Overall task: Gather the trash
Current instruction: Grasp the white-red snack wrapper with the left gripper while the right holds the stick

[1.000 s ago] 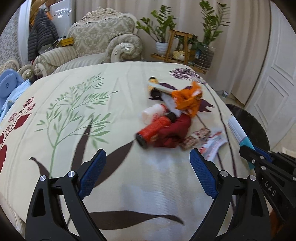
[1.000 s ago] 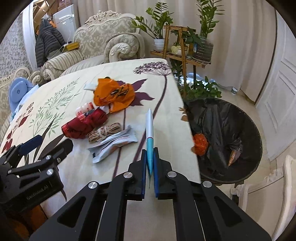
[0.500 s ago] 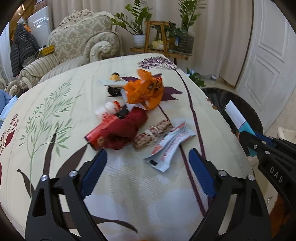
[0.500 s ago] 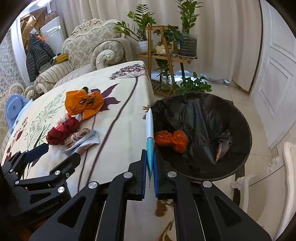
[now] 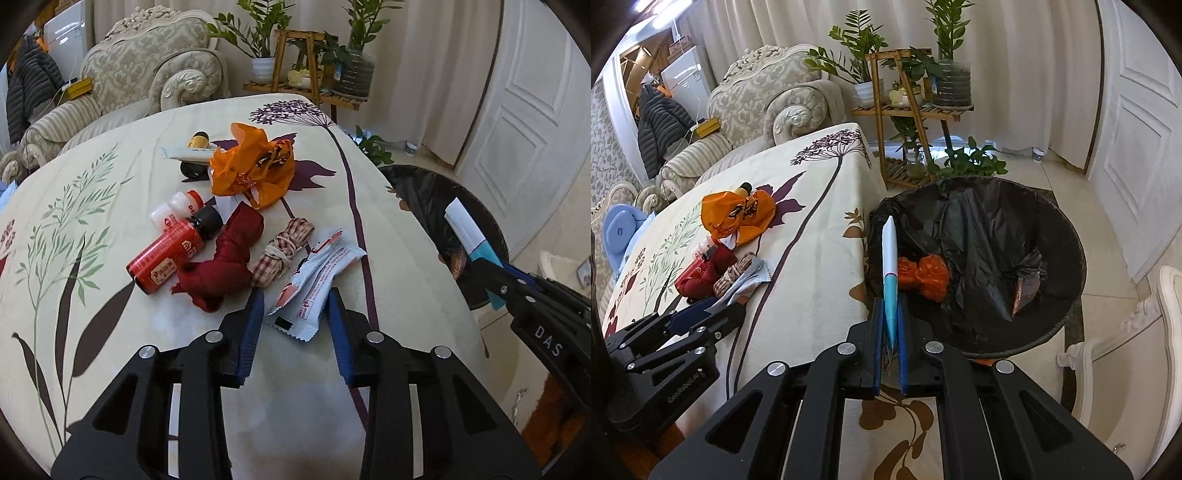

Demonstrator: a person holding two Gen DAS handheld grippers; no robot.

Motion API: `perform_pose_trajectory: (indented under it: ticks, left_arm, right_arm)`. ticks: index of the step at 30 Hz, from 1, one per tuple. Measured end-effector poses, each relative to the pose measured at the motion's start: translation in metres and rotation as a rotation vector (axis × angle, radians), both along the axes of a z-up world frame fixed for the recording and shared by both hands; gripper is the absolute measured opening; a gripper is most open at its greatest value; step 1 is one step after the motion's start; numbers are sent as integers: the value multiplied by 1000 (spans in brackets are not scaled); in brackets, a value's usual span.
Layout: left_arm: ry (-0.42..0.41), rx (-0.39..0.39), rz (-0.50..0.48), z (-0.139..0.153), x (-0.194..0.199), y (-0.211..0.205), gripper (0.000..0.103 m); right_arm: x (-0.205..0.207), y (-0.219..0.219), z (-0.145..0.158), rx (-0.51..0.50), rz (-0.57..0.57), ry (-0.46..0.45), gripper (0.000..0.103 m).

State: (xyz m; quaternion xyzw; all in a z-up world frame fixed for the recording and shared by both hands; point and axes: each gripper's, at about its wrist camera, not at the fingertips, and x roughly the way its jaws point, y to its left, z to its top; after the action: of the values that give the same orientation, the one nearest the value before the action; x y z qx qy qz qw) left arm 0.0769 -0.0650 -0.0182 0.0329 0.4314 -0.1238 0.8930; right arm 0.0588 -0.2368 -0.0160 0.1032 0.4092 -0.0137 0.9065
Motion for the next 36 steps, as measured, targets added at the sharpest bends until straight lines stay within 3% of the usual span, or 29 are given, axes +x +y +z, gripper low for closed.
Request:
perform_pose_trajectory:
  ticks: [9,10,12,17,19,24,36]
  left_arm:
    - [3,-23,8,1,-17,4,35]
    - [1,-19,11,1,-17,3,37]
    - [-3,-16,11,0,-14,3,56]
    - [-7,-10,26,0,-6,0,59]
    - [-13,-2,23,-1,-5,-1,54]
    - [-40,19,13,-1,-5,-5,26]
    - [-88,-21,-22,17,-4,-31,25]
  right_arm:
    - [-2,-1,-3,3,0,7,7]
    - [-2,-1,-3,3,0,7,7]
    - [-3,-1,-3,2,1,8,7]
    - [-3,-1,-4,1,-1,6,7]
    - [-3,-1,-4,1,-2,5,7]
    - [-3,-5,-4,-2,-6,4,7]
    - [4,-31,-1,-38,-45,-11,7]
